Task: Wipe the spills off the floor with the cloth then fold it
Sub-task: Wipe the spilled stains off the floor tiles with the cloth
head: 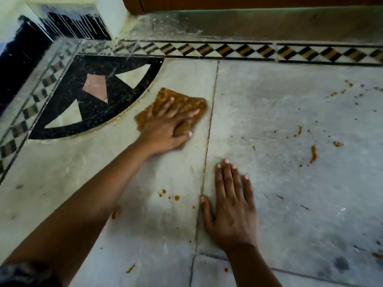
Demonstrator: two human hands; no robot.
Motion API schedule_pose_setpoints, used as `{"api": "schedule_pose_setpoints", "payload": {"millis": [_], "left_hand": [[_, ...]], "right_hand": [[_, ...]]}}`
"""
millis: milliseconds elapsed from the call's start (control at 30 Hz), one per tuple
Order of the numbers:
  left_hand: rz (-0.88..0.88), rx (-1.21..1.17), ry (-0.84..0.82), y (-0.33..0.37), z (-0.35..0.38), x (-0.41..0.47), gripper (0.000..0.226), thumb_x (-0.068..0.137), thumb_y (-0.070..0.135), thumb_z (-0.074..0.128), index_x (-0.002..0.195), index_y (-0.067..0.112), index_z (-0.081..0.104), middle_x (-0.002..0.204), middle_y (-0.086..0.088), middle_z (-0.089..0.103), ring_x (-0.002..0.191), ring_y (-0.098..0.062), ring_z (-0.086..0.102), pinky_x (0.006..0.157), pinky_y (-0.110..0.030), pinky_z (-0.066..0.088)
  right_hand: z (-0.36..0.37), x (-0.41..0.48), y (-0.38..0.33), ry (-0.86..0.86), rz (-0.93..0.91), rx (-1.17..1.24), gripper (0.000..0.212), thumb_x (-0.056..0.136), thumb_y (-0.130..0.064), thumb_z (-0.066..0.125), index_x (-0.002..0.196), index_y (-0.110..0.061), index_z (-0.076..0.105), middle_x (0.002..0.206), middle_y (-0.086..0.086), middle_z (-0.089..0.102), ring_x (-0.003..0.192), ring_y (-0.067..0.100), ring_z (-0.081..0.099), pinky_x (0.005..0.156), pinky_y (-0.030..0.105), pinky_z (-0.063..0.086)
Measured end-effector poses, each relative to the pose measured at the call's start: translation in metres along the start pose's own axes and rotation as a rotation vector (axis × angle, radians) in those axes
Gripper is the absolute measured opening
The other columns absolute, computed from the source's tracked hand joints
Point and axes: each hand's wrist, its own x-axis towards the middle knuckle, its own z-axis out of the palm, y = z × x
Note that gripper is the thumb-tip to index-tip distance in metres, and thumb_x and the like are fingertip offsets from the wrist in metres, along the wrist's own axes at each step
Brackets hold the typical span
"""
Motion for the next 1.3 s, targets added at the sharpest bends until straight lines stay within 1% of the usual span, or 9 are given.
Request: {"api": "schedule_pose_setpoints", "payload": {"millis": [200,367,467,533,767,867,1000,1200,1300], "left_hand": [[-0.396,-0.228,-0.023,0.008,-0.025,0.115,0.063,0.095,0.054,0.027,0.15,0.03,0.005,0.16,-0.002,-0.001,0.145,-0.026,-0.009,0.113,-0.059,-0.005],[-0.108,-0.093,-0.028,0.063,-0.009,0.065,0.059,0.095,0.056,0.023,0.149,0.033,0.011,0.159,0.0,0.004,0.146,-0.025,-0.004,0.114,-0.055,-0.006],[0.126,-0.016,0.093,0.053,0.008,-0.029,0.058,0.089,0.062,0.022,0.144,0.046,0.017,0.155,-0.001,0.025,0.143,-0.029,0.018,0.112,-0.057,0.012],[0.112,0.07,0.081,0.022,0.012,-0.065,0.061,0.084,0.072,0.016,0.142,0.051,0.014,0.151,-0.005,0.034,0.139,-0.033,0.028,0.109,-0.057,0.017],[-0.414,-0.073,0.019,-0.005,-0.001,0.017,0.062,0.093,0.062,0.024,0.147,0.042,0.004,0.16,0.0,-0.001,0.145,-0.033,-0.007,0.113,-0.061,0.003],[-0.303,-0.063,0.024,0.046,0.009,0.006,0.063,0.093,0.059,0.024,0.149,0.035,0.008,0.16,0.002,0.002,0.145,-0.027,-0.006,0.114,-0.056,0.004],[0.02,0.024,0.07,0.054,0.022,-0.087,0.058,0.084,0.065,0.012,0.14,0.054,-0.001,0.158,0.012,0.005,0.146,-0.022,-0.002,0.113,-0.052,0.005],[-0.367,-0.138,-0.039,0.0,0.01,-0.079,0.052,0.094,0.06,0.024,0.142,0.055,0.007,0.159,0.011,-0.001,0.146,-0.02,-0.008,0.115,-0.053,0.0],[-0.394,-0.207,-0.063,0.027,0.005,-0.056,0.049,0.095,0.056,0.025,0.142,0.056,0.009,0.159,0.01,-0.006,0.145,-0.025,-0.012,0.115,-0.055,-0.003]], "right_hand": [[0.0,0.001,-0.003,-0.009,0.007,-0.008,0.072,0.085,-0.047,0.035,0.144,-0.006,0.031,0.152,0.013,0.027,0.141,0.026,0.026,0.114,0.042,0.015],[-0.001,0.0,-0.003,-0.017,0.008,-0.009,0.072,0.085,-0.046,0.034,0.144,-0.005,0.031,0.152,0.014,0.028,0.141,0.027,0.027,0.114,0.042,0.013],[-0.002,0.001,-0.003,-0.015,0.008,-0.004,0.072,0.085,-0.046,0.033,0.144,-0.005,0.031,0.152,0.015,0.026,0.141,0.027,0.026,0.114,0.042,0.012],[0.001,-0.002,-0.003,-0.012,0.002,0.0,0.072,0.086,-0.046,0.032,0.145,-0.004,0.029,0.153,0.015,0.025,0.142,0.028,0.024,0.114,0.042,0.011],[0.001,-0.002,-0.003,0.013,-0.024,-0.003,0.075,0.086,-0.049,0.021,0.148,-0.007,0.018,0.156,0.012,0.014,0.145,0.024,0.011,0.117,0.04,0.002],[0.001,-0.003,-0.004,0.023,-0.024,-0.015,0.076,0.086,-0.05,0.016,0.149,-0.007,0.017,0.157,0.012,0.013,0.145,0.024,0.011,0.117,0.039,0.001],[-0.001,-0.003,-0.003,0.004,-0.029,-0.019,0.08,0.082,-0.051,0.008,0.149,-0.008,0.013,0.158,0.01,0.009,0.146,0.023,0.007,0.117,0.039,-0.001],[0.002,-0.004,-0.002,-0.007,-0.041,-0.017,0.074,0.087,-0.047,0.012,0.15,-0.009,0.009,0.158,0.01,0.005,0.146,0.022,0.003,0.118,0.038,-0.001],[0.002,-0.002,0.0,-0.008,-0.039,-0.033,0.07,0.088,-0.043,0.015,0.15,-0.009,0.008,0.159,0.009,0.004,0.146,0.02,0.002,0.118,0.037,-0.003]]}}
